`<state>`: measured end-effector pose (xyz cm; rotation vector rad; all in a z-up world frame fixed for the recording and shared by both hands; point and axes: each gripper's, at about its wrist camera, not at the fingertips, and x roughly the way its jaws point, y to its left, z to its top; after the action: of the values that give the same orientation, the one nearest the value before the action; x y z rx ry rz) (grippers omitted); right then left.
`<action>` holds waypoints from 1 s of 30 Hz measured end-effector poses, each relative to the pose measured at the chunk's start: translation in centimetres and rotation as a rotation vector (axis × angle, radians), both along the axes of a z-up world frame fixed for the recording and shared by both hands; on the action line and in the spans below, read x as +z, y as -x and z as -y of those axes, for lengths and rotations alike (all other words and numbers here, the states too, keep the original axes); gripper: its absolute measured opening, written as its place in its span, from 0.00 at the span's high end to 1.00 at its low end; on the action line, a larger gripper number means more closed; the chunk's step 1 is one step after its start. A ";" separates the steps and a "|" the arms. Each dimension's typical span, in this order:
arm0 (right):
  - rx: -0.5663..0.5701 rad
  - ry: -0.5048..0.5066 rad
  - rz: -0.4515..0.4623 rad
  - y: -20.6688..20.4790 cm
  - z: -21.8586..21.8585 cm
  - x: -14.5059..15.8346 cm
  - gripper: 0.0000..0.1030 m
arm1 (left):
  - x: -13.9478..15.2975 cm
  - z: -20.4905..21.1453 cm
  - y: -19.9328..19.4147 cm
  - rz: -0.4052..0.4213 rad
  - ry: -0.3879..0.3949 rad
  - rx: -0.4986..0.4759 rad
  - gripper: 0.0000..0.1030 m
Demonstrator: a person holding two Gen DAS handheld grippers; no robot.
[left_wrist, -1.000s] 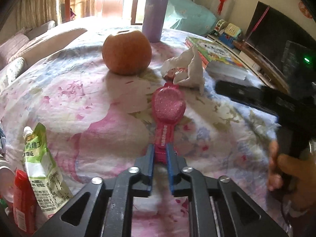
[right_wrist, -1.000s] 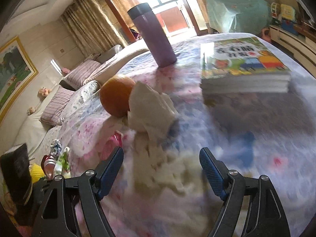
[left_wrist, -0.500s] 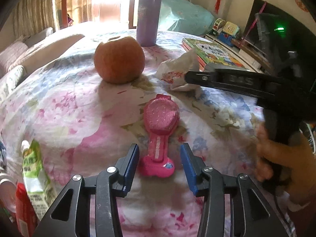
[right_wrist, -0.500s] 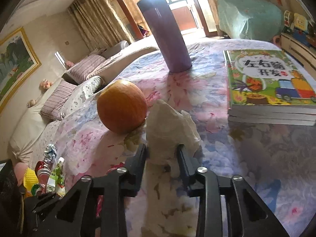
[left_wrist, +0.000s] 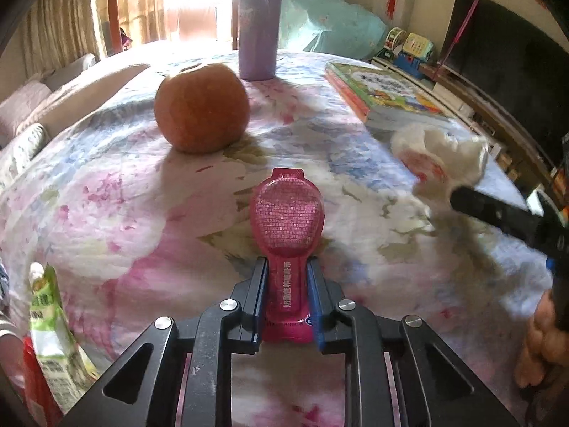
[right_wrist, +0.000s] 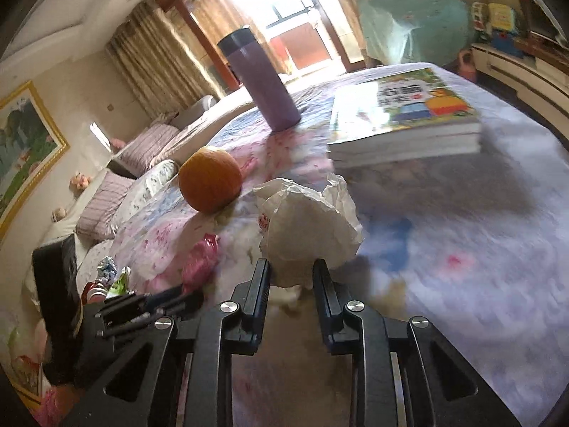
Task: Collect trash
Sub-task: 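Carry pink hairbrush and white tissue with both tools over the bin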
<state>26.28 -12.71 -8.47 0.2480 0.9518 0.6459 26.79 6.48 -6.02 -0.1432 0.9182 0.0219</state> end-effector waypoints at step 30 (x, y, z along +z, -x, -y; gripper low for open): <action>-0.210 -0.028 0.059 9.7 13.1 3.6 0.77 | 3.1 13.0 2.1 0.075 0.093 -0.260 0.82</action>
<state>16.55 -25.83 -4.91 0.3474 0.8476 0.4715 24.70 -6.55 -2.94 -0.1095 0.8577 -0.2655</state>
